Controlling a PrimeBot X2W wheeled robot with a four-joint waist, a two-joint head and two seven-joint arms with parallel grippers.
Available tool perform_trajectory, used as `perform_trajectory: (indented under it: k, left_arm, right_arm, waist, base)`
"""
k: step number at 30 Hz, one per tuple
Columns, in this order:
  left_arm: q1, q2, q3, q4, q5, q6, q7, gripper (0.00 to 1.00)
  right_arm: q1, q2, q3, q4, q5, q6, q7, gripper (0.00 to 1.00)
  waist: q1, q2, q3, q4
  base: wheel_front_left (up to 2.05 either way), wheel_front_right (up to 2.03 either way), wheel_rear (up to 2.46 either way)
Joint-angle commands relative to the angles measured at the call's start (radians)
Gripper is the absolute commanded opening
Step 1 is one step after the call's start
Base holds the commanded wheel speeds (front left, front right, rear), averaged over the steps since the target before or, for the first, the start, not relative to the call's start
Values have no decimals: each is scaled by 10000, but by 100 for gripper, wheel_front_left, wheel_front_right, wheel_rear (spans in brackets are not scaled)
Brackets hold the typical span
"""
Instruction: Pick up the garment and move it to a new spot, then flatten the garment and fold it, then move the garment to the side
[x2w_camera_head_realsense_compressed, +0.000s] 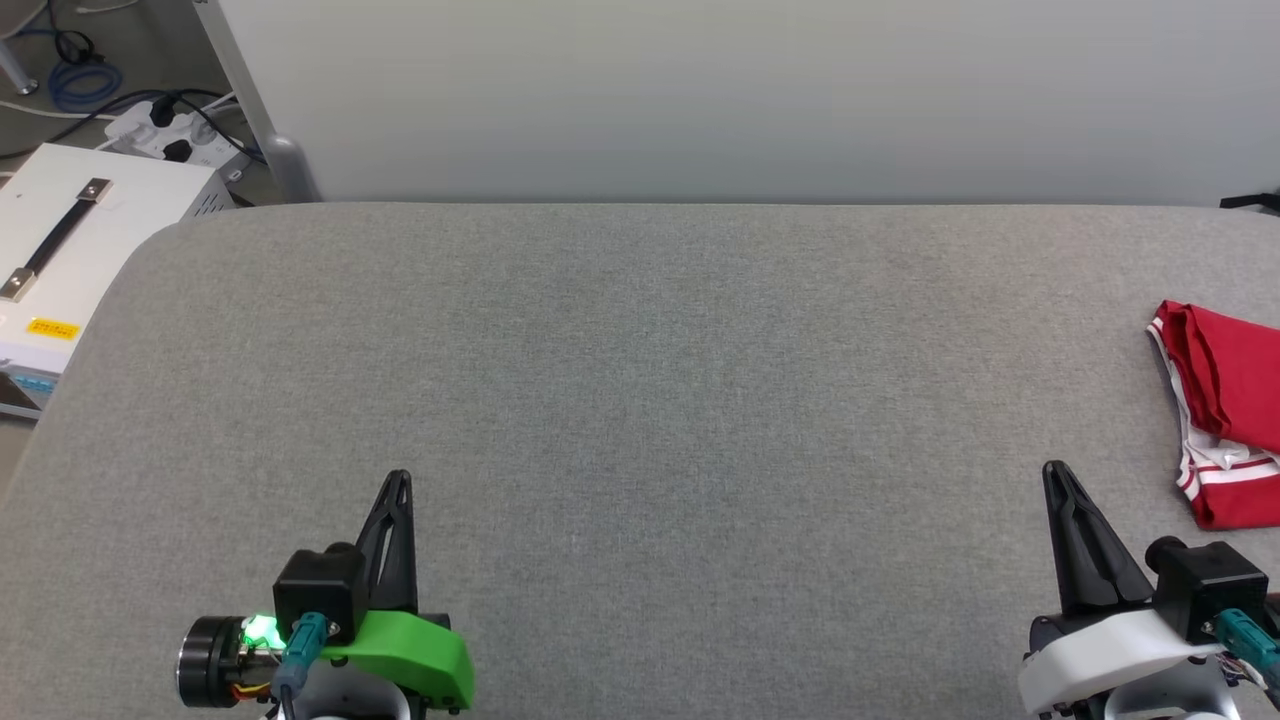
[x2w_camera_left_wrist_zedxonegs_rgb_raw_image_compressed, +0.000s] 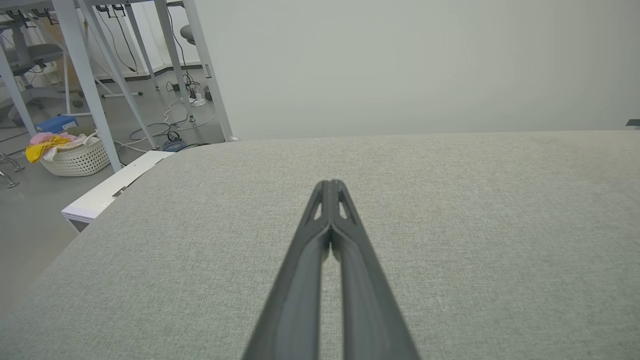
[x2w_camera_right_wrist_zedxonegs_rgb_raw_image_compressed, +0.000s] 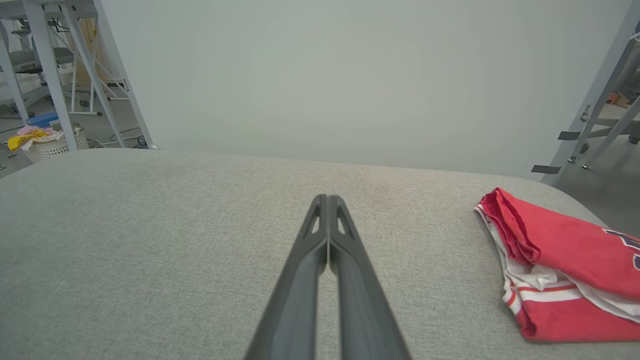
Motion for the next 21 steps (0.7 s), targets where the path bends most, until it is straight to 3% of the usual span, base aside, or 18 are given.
perform_trajectory:
  k: [1,21]
  left_arm:
    - [-135,-49,57,-68,107,-37,57,0]
    - [-201,-88,188,-176,195,-52,475,0]
  right_arm:
    - [-198,23,23,41,-80,-3,80,0]
    - [-374,91,81,161,-329,-5,502,0]
  waist:
    - [0,0,-8,-7]
    - [0,0,-115,-98]
  base:
    - [0,0,0]
    - [0,0,0]
